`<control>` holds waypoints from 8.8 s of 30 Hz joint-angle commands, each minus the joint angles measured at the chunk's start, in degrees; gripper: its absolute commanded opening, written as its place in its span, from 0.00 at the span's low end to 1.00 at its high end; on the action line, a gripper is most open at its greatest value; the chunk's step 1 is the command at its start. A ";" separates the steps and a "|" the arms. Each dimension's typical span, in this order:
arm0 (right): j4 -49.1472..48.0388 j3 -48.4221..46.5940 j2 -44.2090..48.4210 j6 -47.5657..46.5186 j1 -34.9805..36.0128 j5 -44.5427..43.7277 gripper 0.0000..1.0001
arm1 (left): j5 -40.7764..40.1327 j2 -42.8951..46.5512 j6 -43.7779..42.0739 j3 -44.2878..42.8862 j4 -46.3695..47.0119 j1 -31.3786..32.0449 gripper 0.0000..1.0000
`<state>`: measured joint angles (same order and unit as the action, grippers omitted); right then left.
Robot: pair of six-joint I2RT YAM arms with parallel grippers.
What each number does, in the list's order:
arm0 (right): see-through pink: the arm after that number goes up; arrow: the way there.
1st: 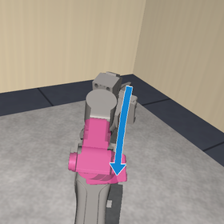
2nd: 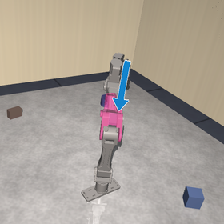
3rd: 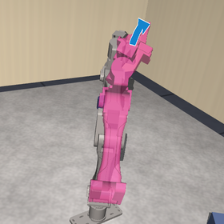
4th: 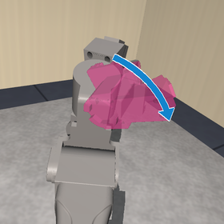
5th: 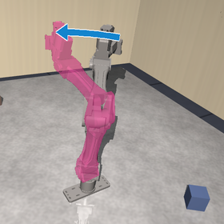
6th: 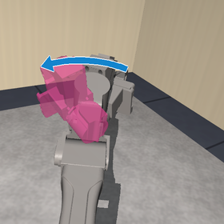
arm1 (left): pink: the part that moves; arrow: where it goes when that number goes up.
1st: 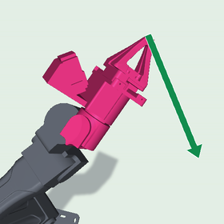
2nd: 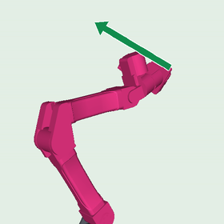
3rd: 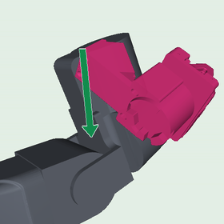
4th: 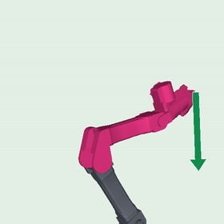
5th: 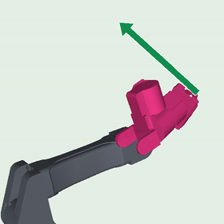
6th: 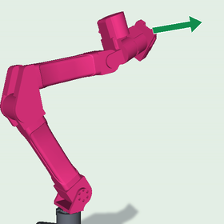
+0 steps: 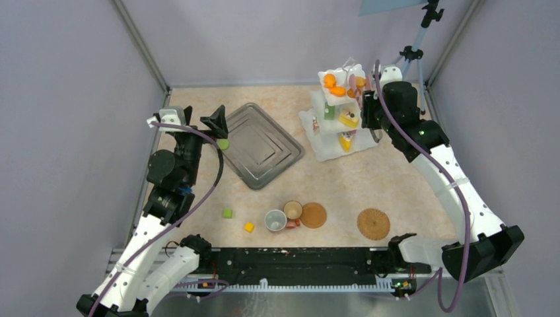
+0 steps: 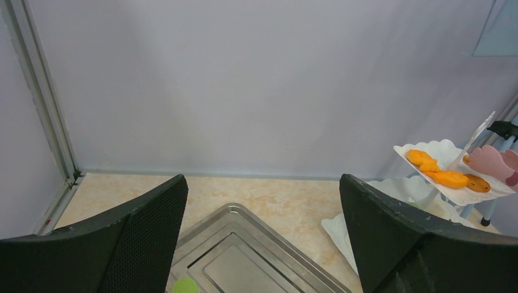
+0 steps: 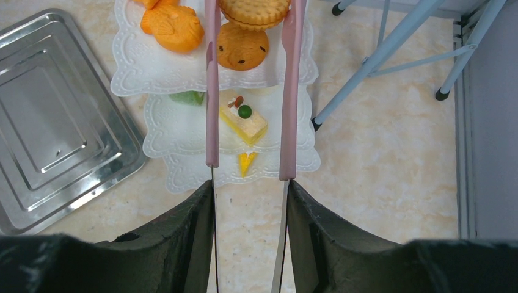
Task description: Serve the afternoon tea
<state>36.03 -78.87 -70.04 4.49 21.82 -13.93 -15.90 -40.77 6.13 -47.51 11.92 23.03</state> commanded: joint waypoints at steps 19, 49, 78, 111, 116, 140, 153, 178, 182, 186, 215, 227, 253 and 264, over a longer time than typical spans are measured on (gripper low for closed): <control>-4.10 -2.43 2.61 -0.36 -0.50 -1.97 0.47 | 0.26 0.02 0.76 -1.63 1.52 0.09 0.99; -3.54 16.52 13.44 12.27 -0.54 7.43 0.62 | 1.09 -0.26 1.33 -1.73 1.30 0.09 0.99; -9.51 40.22 -7.11 28.91 2.55 6.86 0.35 | 1.41 -0.72 1.52 -1.86 1.14 0.09 0.99; 17.06 22.22 2.37 81.01 -1.76 2.83 0.00 | 1.31 -0.65 1.87 -1.67 1.26 0.04 0.99; 8.23 28.23 3.80 100.40 2.69 6.37 0.00 | 1.56 -0.35 2.27 -1.63 1.31 0.09 0.99; -32.14 37.95 -16.69 139.79 20.28 -7.45 0.72 | 1.27 -0.79 1.81 -1.59 1.39 1.14 0.99; -23.06 30.25 2.70 7.86 20.36 19.02 0.98 | 2.42 -2.40 2.14 -1.95 1.01 1.16 0.99; -33.84 23.36 -25.56 -43.10 13.16 39.71 0.99 | 1.75 -2.34 1.70 -1.97 1.06 1.18 0.99; -35.64 22.78 -28.63 -40.70 13.15 39.28 0.97 | 1.75 -2.50 1.66 -1.89 1.17 1.23 0.99; -36.23 20.86 -31.42 -39.66 13.33 39.57 0.93 | 1.80 -2.51 1.63 -1.91 1.17 1.23 0.99; -44.29 25.70 -34.27 -30.56 19.04 28.34 0.76 | 1.50 -2.51 1.44 -1.87 1.25 1.21 0.99; -46.45 28.67 -30.66 -24.59 19.03 28.96 0.57 | 1.58 -2.51 1.53 -1.81 1.14 1.23 0.99; -37.80 10.36 -27.84 20.39 25.06 15.46 0.39 | 0.77 -1.04 1.00 -2.03 1.01 1.21 0.99; -33.45 -9.84 -45.34 40.50 26.08 17.33 0.42 | -0.22 -0.44 0.24 -1.96 1.15 1.12 0.99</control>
<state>2.20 -82.94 -111.94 35.64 47.40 2.92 -15.49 -41.89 7.11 -47.68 11.55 24.05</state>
